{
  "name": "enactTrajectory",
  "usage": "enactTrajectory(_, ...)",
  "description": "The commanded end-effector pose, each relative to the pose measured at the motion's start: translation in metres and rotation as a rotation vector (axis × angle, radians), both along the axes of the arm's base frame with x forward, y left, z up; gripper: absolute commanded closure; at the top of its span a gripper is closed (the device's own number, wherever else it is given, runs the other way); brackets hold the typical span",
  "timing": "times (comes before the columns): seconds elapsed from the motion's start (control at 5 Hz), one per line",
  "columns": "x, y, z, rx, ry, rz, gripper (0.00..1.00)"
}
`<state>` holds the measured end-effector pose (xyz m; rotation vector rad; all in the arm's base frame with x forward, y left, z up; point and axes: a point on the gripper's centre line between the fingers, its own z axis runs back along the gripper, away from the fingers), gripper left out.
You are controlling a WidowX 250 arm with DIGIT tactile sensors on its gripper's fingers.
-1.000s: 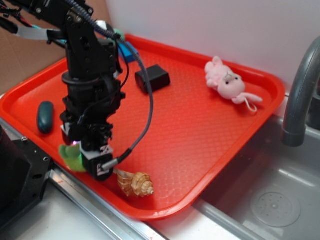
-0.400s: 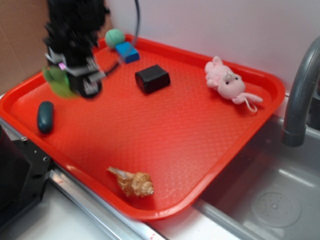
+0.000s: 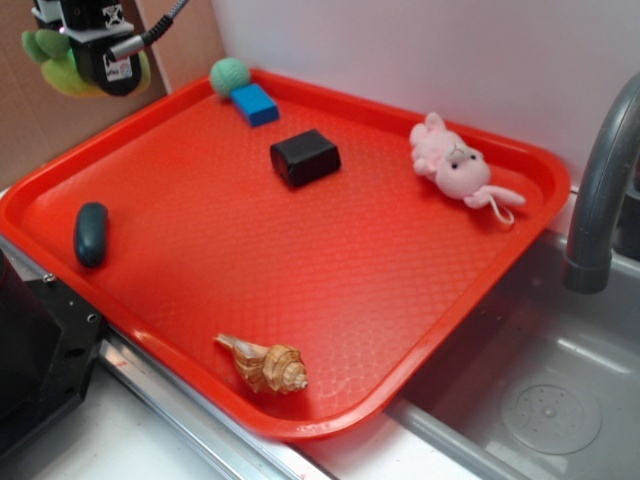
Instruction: Grab the green animal.
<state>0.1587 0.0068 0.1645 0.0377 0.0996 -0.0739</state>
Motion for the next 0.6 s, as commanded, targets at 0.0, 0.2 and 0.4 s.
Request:
enactTrajectory(0.0,0.033,0.035,0.020,0.035,-0.116,0.010,1.00)
enactTrajectory(0.2,0.037,0.033,0.028,0.017,-0.166,0.040,1.00)
enactTrajectory(0.4,0.037,0.024,0.037,0.011,-0.177,0.054,1.00)
